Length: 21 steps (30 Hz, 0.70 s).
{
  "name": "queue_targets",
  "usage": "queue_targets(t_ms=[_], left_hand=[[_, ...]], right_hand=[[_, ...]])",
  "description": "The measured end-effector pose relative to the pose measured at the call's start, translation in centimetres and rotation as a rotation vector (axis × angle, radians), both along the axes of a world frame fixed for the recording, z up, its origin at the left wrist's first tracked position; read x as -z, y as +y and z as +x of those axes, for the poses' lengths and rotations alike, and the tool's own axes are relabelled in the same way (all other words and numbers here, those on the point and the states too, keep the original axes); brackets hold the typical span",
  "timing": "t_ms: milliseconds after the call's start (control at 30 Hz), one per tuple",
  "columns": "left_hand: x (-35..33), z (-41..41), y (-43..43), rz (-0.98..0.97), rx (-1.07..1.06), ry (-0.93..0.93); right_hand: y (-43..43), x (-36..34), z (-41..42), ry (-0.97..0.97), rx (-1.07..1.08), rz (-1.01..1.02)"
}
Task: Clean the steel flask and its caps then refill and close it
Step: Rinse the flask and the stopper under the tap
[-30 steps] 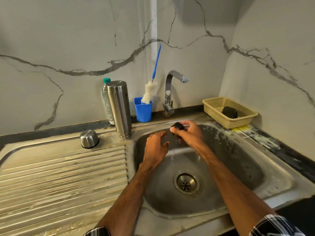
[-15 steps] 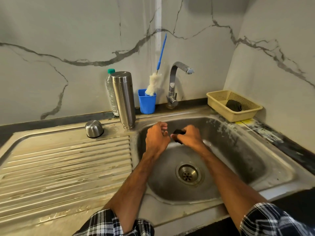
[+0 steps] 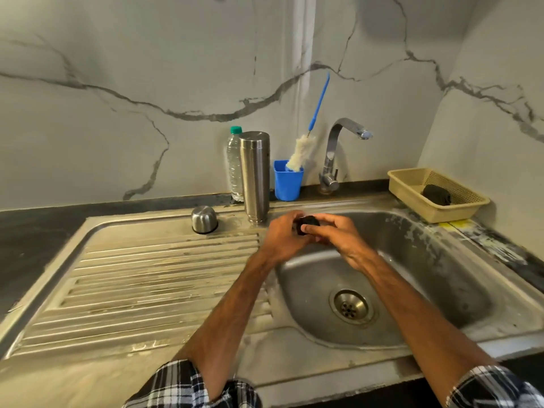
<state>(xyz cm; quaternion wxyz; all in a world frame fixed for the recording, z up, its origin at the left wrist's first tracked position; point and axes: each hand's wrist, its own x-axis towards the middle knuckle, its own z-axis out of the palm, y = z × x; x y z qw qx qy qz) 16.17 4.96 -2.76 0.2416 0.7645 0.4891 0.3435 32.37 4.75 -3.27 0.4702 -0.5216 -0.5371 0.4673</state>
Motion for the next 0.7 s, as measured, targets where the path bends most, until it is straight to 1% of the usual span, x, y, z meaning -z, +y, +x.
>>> queue_targets(t_ms=[133,200,233,333,400,467,567,633,700], left_hand=[[-1.7,-4.7,-1.1,0.088,-0.025,-0.044],[-2.5,-7.1,-1.5,0.098,-0.093,-0.03],[-2.9,-8.2,-1.4,0.108,-0.134,-0.026],[-3.5,-11.1,-1.0,0.155,-0.277,-0.001],[-3.6,-12.6,-0.2,0.143,-0.378,0.013],[-3.6,-13.4,0.9,0.104,-0.419,0.071],[-3.4,-13.8,2.8,0.055,-0.444,0.227],[-3.0,-14.0,4.0,0.018,-0.466,0.324],[-2.5,-14.1,5.2,-0.005,-0.487,0.381]], right_hand=[[-0.9,-1.2,-4.5,0.154,-0.068,-0.002],[-0.8,-1.7,-6.5,0.229,-0.079,-0.004],[-0.7,-1.9,-7.5,0.228,-0.058,0.002],[-0.2,-0.9,-10.1,0.043,0.075,0.098],[-0.2,0.4,-11.2,-0.044,0.128,0.171],[-0.6,1.2,-11.2,-0.057,0.157,0.212],[-1.0,1.4,-10.3,-0.046,0.212,0.255],[-1.1,1.3,-9.9,-0.07,0.232,0.284],[-1.1,1.5,-9.7,-0.107,0.232,0.31]])
